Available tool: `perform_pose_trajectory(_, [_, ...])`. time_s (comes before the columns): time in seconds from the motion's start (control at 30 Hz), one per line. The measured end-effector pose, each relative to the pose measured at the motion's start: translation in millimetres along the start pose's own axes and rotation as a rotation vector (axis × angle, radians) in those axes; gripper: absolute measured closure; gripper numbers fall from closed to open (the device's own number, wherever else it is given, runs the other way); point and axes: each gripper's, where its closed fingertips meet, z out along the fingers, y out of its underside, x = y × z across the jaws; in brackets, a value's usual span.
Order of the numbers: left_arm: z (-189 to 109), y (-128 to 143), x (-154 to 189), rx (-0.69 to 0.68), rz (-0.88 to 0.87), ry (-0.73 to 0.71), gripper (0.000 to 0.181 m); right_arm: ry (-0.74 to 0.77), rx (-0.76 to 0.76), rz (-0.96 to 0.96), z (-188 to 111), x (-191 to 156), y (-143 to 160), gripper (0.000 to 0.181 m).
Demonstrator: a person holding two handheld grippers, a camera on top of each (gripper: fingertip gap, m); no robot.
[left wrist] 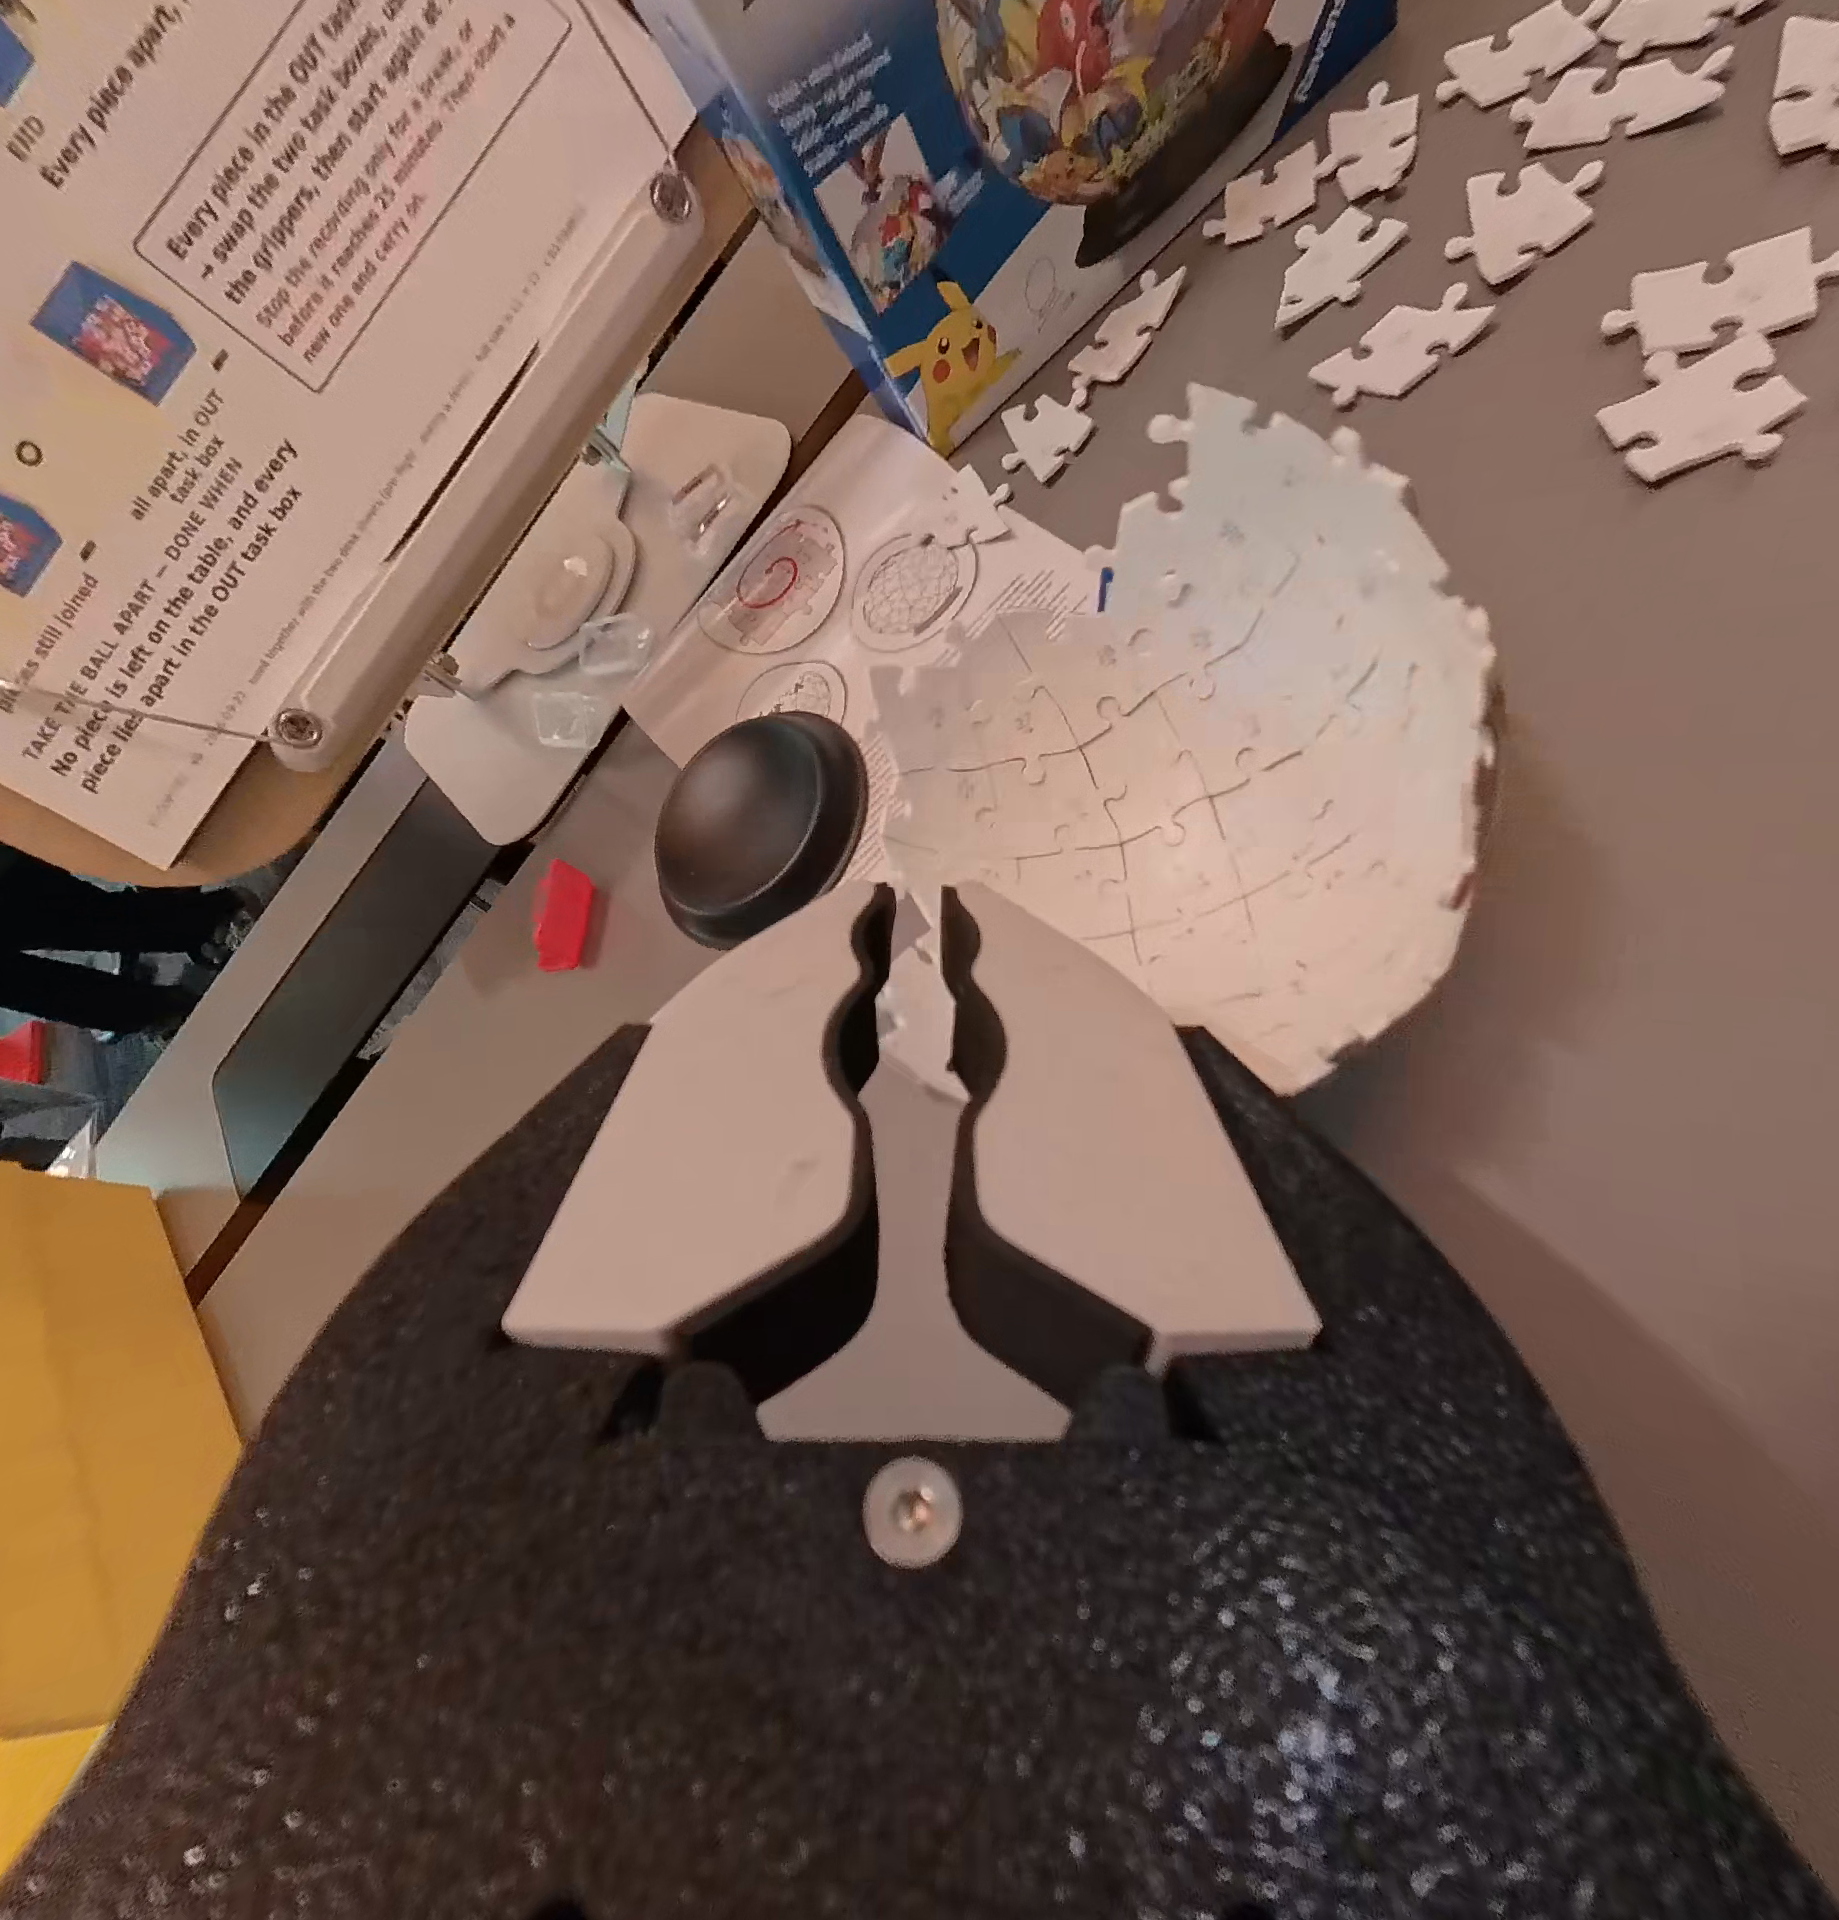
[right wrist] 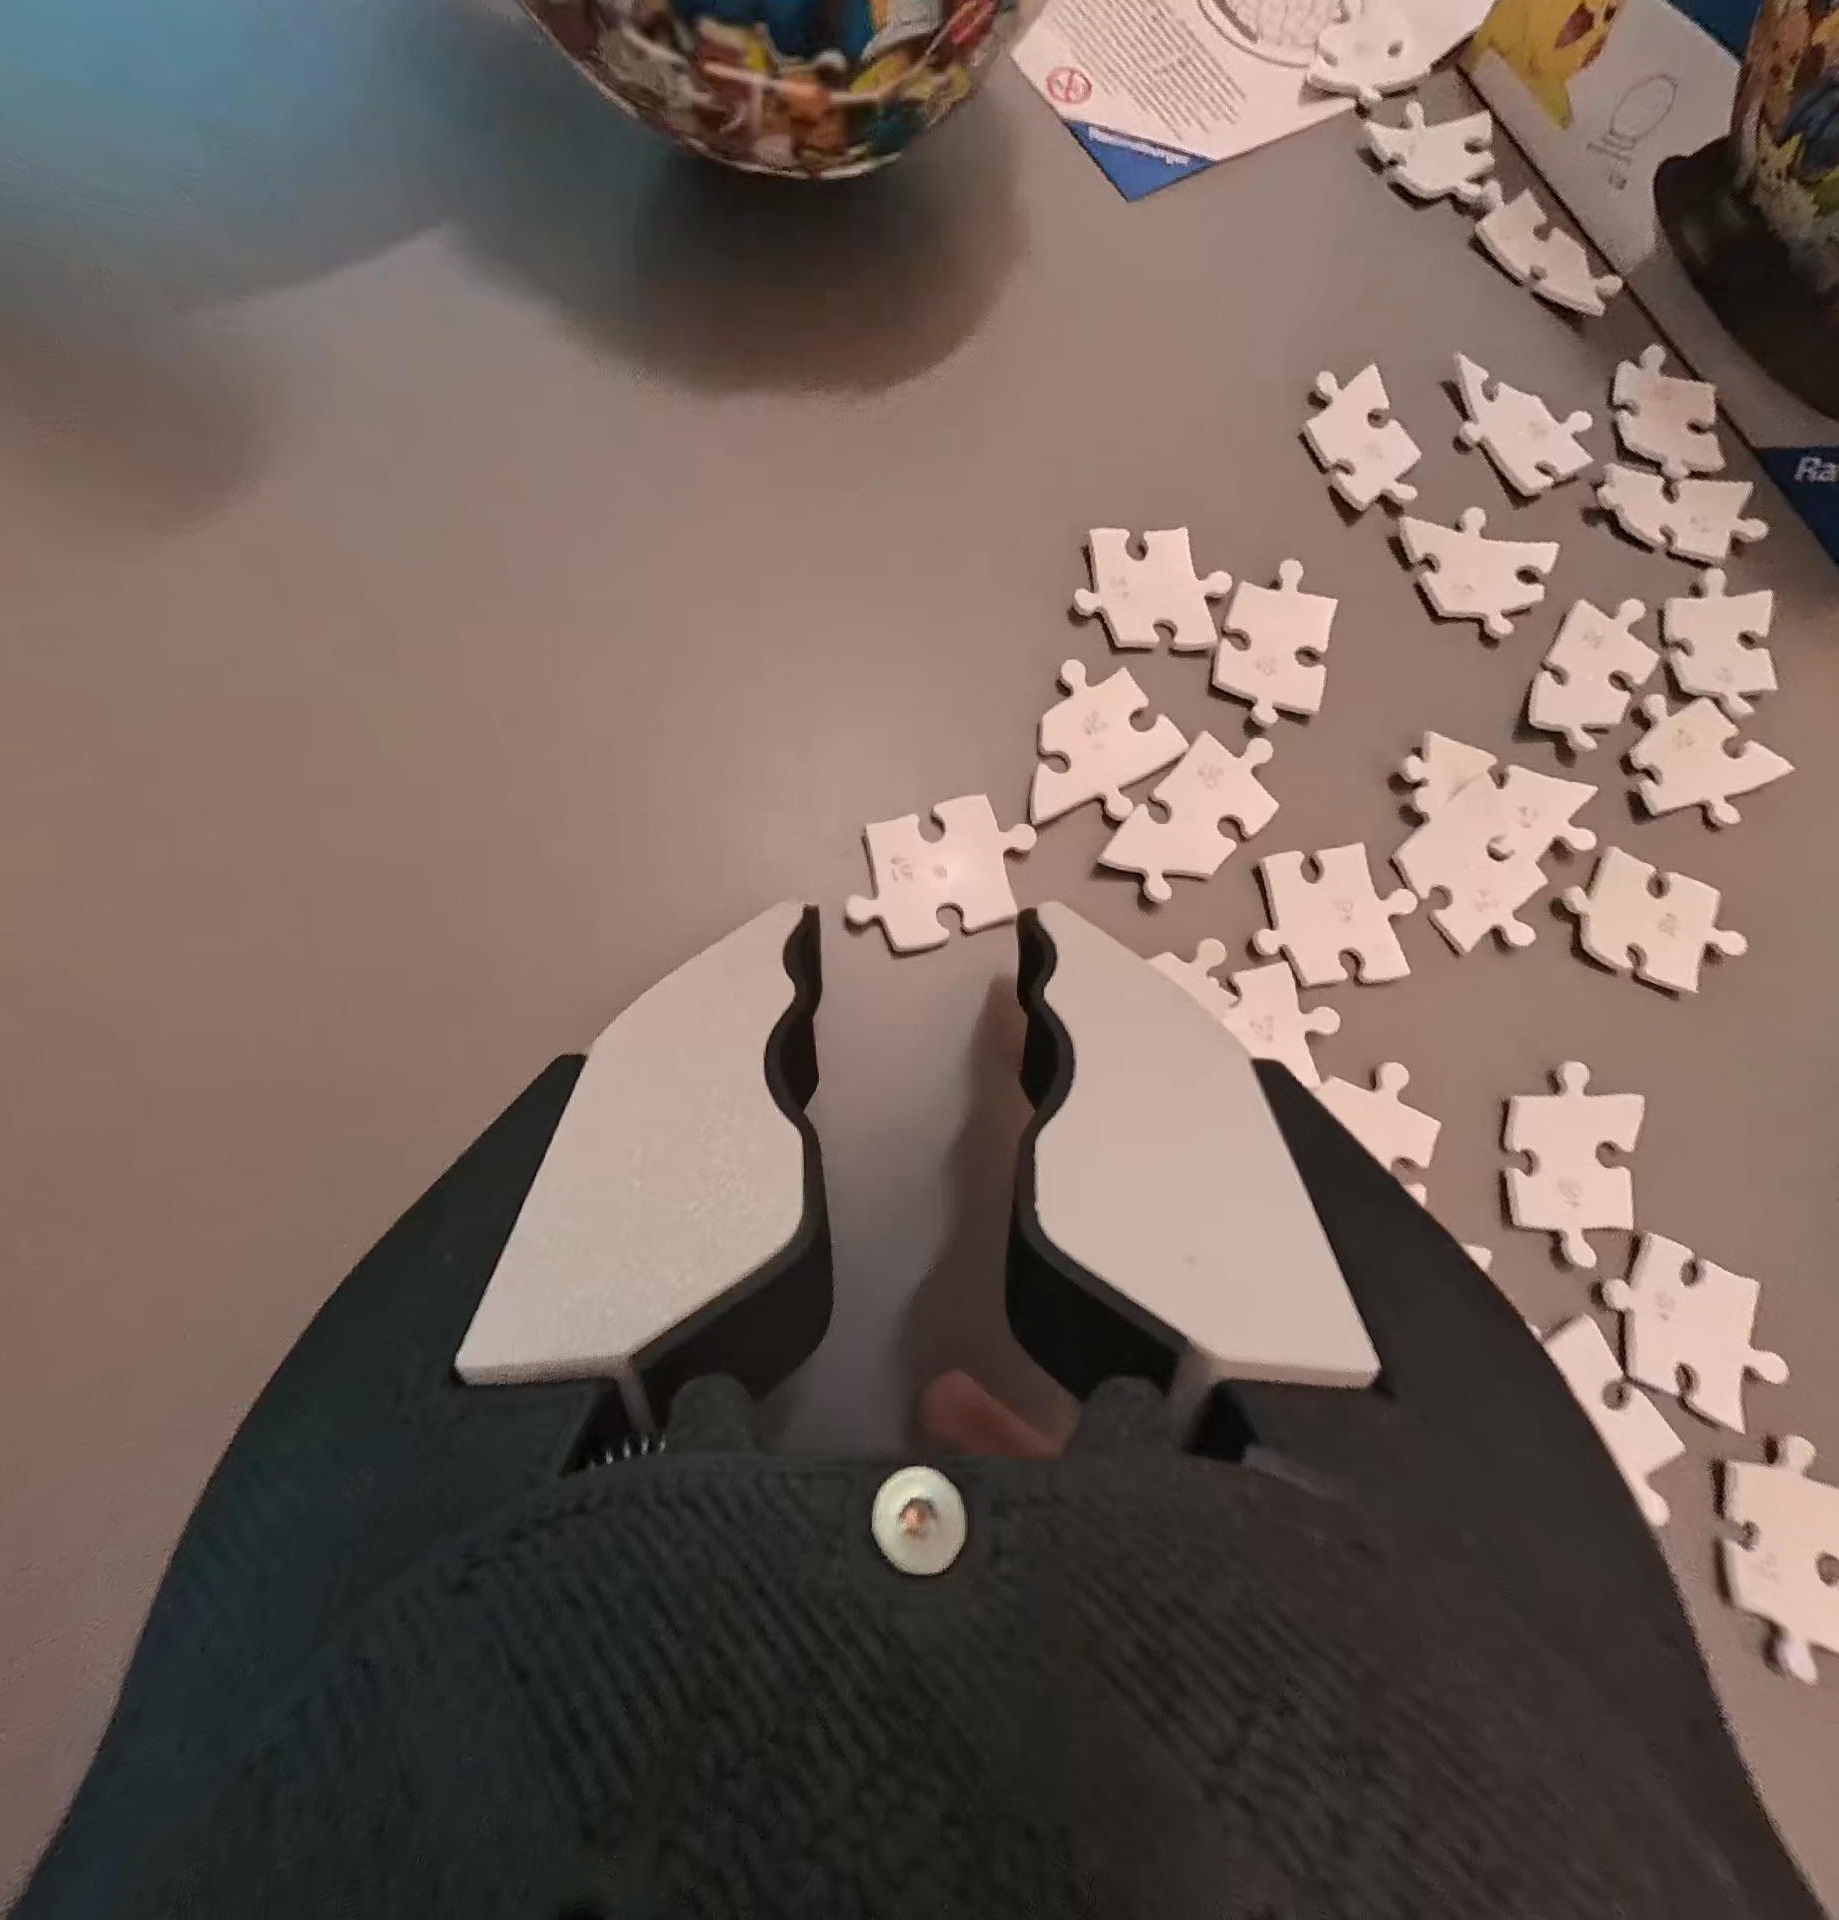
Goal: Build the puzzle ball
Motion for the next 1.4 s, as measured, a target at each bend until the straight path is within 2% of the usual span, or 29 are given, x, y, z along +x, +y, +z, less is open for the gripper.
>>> perform_pose_trajectory(0.13, [4.3, 3.3, -1.5, -0.004, -0.031, 0.025, 0.173, 0.006, 0.01, -0.014, -1.7, 4.7, -1.9, 0.145])
perform_pose_trajectory(0.27, [7.6, 7.6, 0.9, -0.022, -0.033, 0.045, 0.173, 0.019, 0.084, 0.003, -6.8, 15.6, -13.1, 0.147])
perform_pose_trajectory(0.47, [9.7, 8.7, 2.9, -0.033, -0.02, 0.053, 0.171, 0.065, 0.14, 0.001, -9.7, 50.3, -37.9, 0.147])
perform_pose_trajectory(0.6, [11.6, 12.4, 0.6, -0.037, -0.031, 0.043, 0.169, 0.105, 0.07, -0.072, 9.5, 83.7, -50.8, 0.147])
perform_pose_trajectory(0.83, [13.3, 8.6, -0.6, 0.027, -0.103, 0.063, 0.165, 0.122, 0.098, -0.128, 58.1, 128.6, -81.0, 0.149])
perform_pose_trajectory(1.03, [-2.2, -5.4, -16.9, 0.219, -0.221, 0.035, 0.144, 0.068, 0.048, -0.195, 82.4, 150.4, -93.9, 0.149])
perform_pose_trajectory(1.17, [-3.7, 17.8, -40.9, 0.258, -0.323, -0.028, 0.13, 0.087, -0.023, -0.249, 82.0, 174.0, -97.2, 0.149])
perform_pose_trajectory(1.27, [-0.6, 42.9, -54.5, 0.252, -0.407, -0.07, 0.127, 0.049, 0.036, -0.206, 75.3, 178.2, -100.0, 0.152])
perform_pose_trajectory(1.33, [-1.1, 56.1, -63.9, 0.245, -0.436, -0.124, 0.127, -0.013, 0.042, -0.215, 74.0, 172.2, -89.0, 0.152])
perform_pose_trajectory(1.4, [-4.4, 64.1, -76.3, 0.231, -0.419, -0.215, 0.127, -0.033, -0.023, -0.249, 72.7, 172.3, -73.2, 0.147])
